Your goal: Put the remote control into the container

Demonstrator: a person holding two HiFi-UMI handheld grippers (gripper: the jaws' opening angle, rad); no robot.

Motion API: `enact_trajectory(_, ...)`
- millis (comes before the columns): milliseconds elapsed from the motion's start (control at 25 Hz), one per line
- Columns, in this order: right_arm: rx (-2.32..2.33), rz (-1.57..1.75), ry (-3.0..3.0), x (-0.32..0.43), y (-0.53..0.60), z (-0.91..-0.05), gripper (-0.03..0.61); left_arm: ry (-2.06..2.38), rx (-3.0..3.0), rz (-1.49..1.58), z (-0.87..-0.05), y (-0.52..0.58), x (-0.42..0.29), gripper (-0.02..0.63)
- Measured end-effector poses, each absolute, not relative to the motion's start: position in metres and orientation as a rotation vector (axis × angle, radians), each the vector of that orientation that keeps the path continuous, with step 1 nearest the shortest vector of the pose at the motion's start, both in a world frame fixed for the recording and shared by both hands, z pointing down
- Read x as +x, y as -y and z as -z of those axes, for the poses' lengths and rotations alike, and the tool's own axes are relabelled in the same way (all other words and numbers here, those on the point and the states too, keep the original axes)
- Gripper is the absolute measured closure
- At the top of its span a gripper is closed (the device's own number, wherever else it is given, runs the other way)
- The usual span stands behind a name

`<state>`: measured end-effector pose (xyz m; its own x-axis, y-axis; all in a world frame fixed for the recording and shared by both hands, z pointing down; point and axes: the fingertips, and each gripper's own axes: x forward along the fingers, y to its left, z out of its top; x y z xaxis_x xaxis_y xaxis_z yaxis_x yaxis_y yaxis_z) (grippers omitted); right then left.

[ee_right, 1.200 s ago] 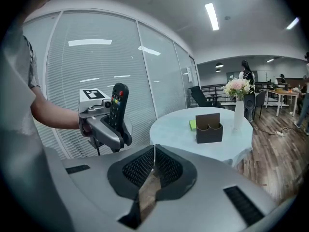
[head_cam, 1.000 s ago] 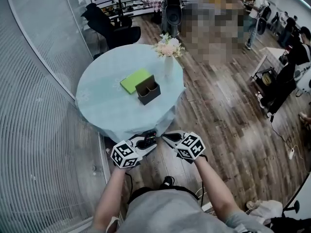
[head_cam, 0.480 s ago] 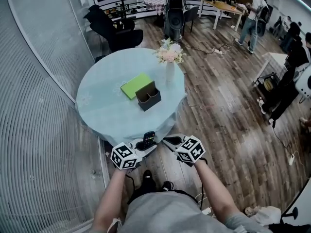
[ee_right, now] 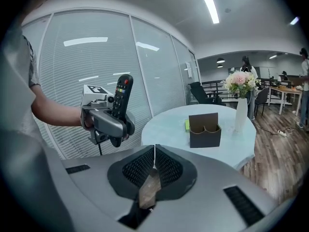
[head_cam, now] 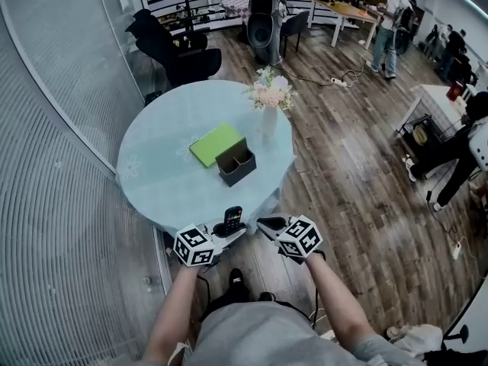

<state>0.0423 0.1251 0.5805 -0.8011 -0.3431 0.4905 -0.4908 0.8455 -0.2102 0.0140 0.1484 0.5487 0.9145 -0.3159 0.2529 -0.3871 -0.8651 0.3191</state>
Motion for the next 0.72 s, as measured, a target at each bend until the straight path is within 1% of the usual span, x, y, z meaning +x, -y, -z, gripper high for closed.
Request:
enact_trajectory(320,0.680,-0.451,2.579,0.015,-0.070,-0.578,0.560,0.449,2.712,-0.253,-0.553,-0.098,-0.012,0.569)
enact_trajectory(720,0.740,-0.472,2.540,-0.004,-0.040,-0.593,0.560,0.369,2.719,-0.262,-0.567,-0.061,-0.031,0.569)
